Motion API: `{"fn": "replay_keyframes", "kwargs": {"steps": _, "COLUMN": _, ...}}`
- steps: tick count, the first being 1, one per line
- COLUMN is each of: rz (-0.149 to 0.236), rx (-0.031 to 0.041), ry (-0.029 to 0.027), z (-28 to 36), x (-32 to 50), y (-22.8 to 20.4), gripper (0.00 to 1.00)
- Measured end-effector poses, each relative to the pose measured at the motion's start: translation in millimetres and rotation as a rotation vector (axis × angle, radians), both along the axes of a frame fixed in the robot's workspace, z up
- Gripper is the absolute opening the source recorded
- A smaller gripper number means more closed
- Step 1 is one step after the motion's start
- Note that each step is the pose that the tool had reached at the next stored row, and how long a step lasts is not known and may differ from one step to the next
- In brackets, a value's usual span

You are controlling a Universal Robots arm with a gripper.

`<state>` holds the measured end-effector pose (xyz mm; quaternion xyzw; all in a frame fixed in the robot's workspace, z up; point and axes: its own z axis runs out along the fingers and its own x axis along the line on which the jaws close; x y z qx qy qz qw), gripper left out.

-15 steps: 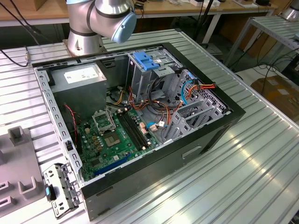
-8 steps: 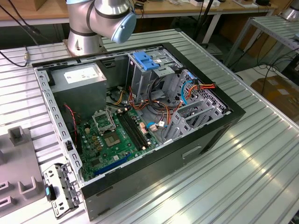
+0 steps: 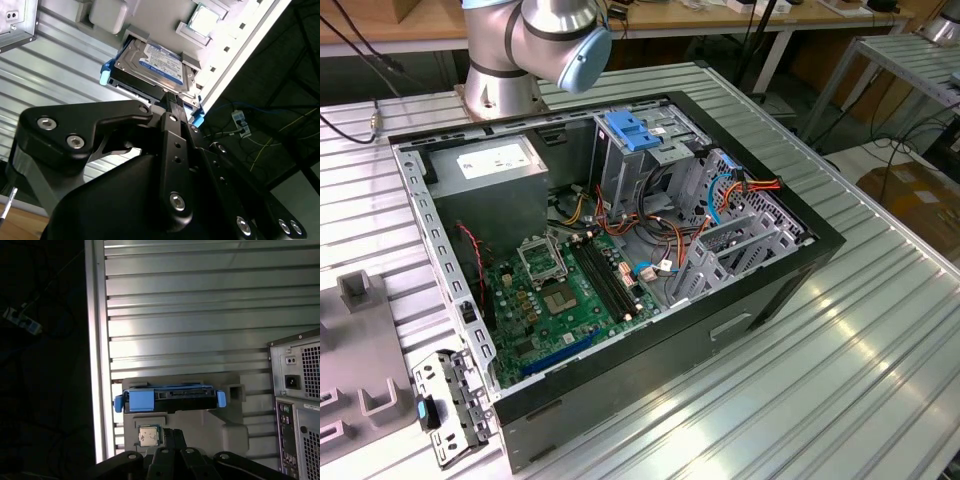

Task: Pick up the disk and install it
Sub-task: 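Reach for the disk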

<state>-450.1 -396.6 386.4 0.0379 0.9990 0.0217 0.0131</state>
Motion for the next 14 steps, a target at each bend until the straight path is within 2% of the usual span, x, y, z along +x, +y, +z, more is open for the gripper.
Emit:
{"fn": "replay_keyframes", "kwargs": {"steps": 3, "rz": 0.000, "rx": 0.0000, "ry": 0.0001, "z": 0.0, "x": -3.1, "y": -0.1, "gripper": 0.11}}
{"fn": "replay_keyframes", "kwargs": {"steps": 14, "rz": 0.000, "rx": 0.0000, "ry": 0.0000, "z": -0.1, "x": -3.5, "y": 0.0, "gripper": 0.11}}
